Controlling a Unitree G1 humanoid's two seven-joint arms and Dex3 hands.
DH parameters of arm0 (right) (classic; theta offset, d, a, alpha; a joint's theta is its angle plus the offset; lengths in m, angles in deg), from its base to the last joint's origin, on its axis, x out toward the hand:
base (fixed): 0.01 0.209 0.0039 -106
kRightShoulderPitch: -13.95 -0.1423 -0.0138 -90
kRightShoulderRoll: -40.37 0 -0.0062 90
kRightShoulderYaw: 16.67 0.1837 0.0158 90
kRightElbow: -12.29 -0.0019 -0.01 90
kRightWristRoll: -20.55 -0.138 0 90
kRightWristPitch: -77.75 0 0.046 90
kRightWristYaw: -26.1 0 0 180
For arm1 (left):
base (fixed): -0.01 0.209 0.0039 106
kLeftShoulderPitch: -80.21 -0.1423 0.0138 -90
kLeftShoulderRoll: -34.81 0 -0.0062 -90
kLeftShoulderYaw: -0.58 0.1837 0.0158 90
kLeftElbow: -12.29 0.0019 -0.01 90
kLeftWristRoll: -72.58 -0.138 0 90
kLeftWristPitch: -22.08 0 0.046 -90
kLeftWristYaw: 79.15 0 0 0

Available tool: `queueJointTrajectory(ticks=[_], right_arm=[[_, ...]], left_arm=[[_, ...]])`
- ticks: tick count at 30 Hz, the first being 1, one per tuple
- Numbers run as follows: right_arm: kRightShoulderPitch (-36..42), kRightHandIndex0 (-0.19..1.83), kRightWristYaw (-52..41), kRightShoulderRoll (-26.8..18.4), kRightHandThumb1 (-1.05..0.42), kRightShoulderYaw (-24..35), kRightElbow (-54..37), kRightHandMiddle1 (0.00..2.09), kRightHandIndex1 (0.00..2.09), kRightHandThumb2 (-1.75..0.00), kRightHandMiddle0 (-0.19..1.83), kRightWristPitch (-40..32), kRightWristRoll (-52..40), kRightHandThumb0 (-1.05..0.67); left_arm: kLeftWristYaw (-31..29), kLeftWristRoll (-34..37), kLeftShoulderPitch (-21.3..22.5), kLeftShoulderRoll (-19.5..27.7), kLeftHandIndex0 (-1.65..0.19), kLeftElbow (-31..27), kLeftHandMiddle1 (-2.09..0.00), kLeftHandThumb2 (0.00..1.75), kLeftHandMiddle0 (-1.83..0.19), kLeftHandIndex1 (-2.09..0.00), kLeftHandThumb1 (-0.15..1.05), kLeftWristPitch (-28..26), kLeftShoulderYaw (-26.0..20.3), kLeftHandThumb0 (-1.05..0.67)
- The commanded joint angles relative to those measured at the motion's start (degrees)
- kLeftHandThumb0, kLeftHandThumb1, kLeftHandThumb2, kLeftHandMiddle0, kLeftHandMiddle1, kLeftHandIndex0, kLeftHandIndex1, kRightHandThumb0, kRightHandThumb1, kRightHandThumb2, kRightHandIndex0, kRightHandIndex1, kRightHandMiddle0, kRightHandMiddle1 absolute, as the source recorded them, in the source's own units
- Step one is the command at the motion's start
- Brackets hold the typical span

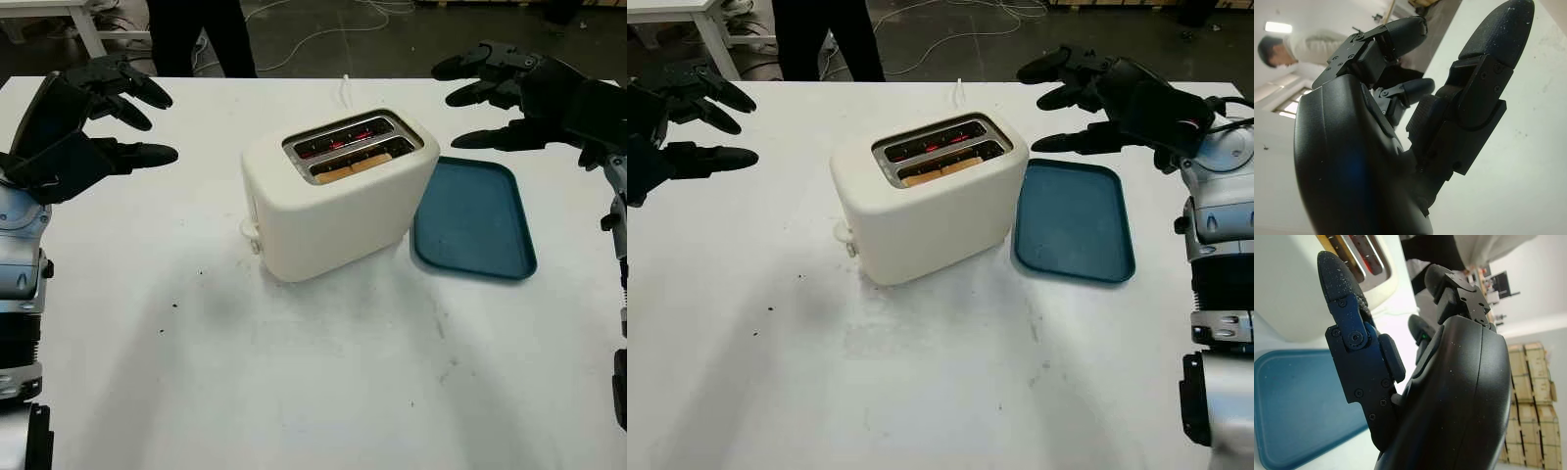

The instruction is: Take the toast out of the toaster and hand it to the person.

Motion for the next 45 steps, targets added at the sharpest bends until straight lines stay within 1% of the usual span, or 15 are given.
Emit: queueJointTrajectory(ticks=[1,5,11,15,18,23,29,45], right_arm=[[-0.6,0.00,0.3,0.3,-0.79,0.1,-0.3,0.65,0.83,0.00,0.06,-0.1,-0.2,-0.73],[-0.6,0.00,0.3,0.5,-0.78,0.2,-0.1,0.66,0.83,0.00,0.05,0.1,-0.4,-0.73],[-0.6,0.00,0.1,0.3,-0.78,0.2,-0.1,0.67,0.82,0.00,0.04,0.0,-0.4,-0.73],[-0.6,0.00,0.2,0.3,-0.79,0.2,-0.4,0.68,0.81,0.00,0.04,-0.4,-0.4,-0.73],[-0.4,0.00,0.6,0.3,-0.78,0.2,-1.0,0.69,0.81,0.00,0.04,-1.4,-0.1,-0.73],[-0.3,0.00,0.4,0.3,-0.78,0.3,-0.5,0.69,0.80,0.00,0.04,-0.3,-0.2,-0.73],[-0.2,0.00,0.9,0.4,-0.77,0.4,-1.0,0.69,0.81,0.00,0.05,-1.8,-0.2,-0.74],[-0.2,0.00,0.3,0.4,-0.78,0.4,-0.6,0.68,0.80,0.00,0.04,-1.0,-0.8,-0.73]], left_arm=[[0.2,0.3,0.3,0.0,-0.50,0.1,-1.26,0.00,-0.47,-1.10,0.74,0.6,-0.1,-1.05],[0.0,0.9,0.2,-0.3,-0.50,-0.4,-1.27,0.00,-0.46,-1.10,0.72,-0.2,-0.3,-1.05],[0.6,-0.1,0.2,-0.1,-0.50,0.1,-1.26,0.01,-0.48,-1.11,0.75,0.9,0.0,-1.05],[0.4,0.4,0.1,-0.3,-0.50,-0.4,-1.26,0.00,-0.47,-1.11,0.74,0.0,-0.2,-1.05],[0.7,0.1,0.1,-0.2,-0.50,-0.1,-1.26,0.00,-0.47,-1.11,0.75,0.4,-0.2,-1.05],[0.6,0.3,0.1,-0.3,-0.50,0.1,-1.26,0.00,-0.48,-1.11,0.75,0.9,-0.2,-1.05],[0.6,0.3,0.0,-0.4,-0.50,0.1,-1.26,0.00,-0.47,-1.11,0.74,0.8,-0.3,-1.05],[0.6,0.4,-0.1,-0.6,-0.49,-0.4,-1.26,0.00,-0.47,-1.11,0.74,0.1,-0.4,-1.05]])
